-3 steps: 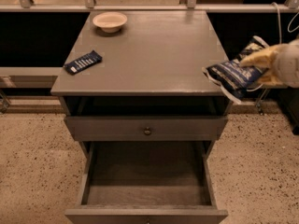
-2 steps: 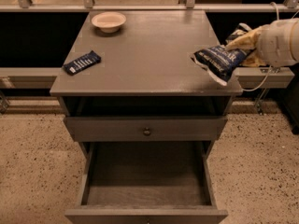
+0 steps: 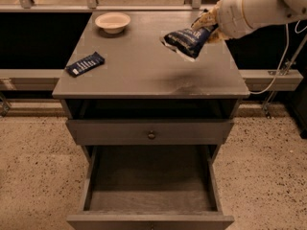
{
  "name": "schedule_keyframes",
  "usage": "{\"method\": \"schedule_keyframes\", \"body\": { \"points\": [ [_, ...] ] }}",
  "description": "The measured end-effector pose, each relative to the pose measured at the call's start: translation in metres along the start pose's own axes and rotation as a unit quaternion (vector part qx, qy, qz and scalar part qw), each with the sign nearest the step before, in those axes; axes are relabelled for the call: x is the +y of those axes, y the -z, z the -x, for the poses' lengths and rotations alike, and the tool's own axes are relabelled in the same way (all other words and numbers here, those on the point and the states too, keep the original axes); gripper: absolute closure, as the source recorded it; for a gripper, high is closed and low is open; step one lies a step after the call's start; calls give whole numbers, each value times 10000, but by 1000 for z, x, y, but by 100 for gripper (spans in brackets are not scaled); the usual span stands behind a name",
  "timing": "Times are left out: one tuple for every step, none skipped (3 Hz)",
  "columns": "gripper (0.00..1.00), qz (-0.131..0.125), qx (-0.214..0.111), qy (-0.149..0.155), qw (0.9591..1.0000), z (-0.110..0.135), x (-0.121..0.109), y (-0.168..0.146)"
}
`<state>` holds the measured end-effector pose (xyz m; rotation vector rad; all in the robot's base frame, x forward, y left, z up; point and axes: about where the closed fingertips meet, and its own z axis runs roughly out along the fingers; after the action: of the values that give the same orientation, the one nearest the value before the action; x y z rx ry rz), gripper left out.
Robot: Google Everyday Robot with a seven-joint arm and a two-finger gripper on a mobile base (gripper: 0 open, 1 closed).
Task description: Pick blue chip bag from middle drawer and place on counter
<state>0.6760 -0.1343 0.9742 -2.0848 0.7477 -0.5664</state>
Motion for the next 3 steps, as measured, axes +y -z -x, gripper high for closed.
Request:
{"method": "schedule_keyframes", "body": {
  "points": [
    [97,290,-343,-72,9990,0,-11,-47],
    [75,537,-656,-157,9963,0,-9,-47],
    [44,593,-715,-149,9956,2,-8,-48]
  ]
}}
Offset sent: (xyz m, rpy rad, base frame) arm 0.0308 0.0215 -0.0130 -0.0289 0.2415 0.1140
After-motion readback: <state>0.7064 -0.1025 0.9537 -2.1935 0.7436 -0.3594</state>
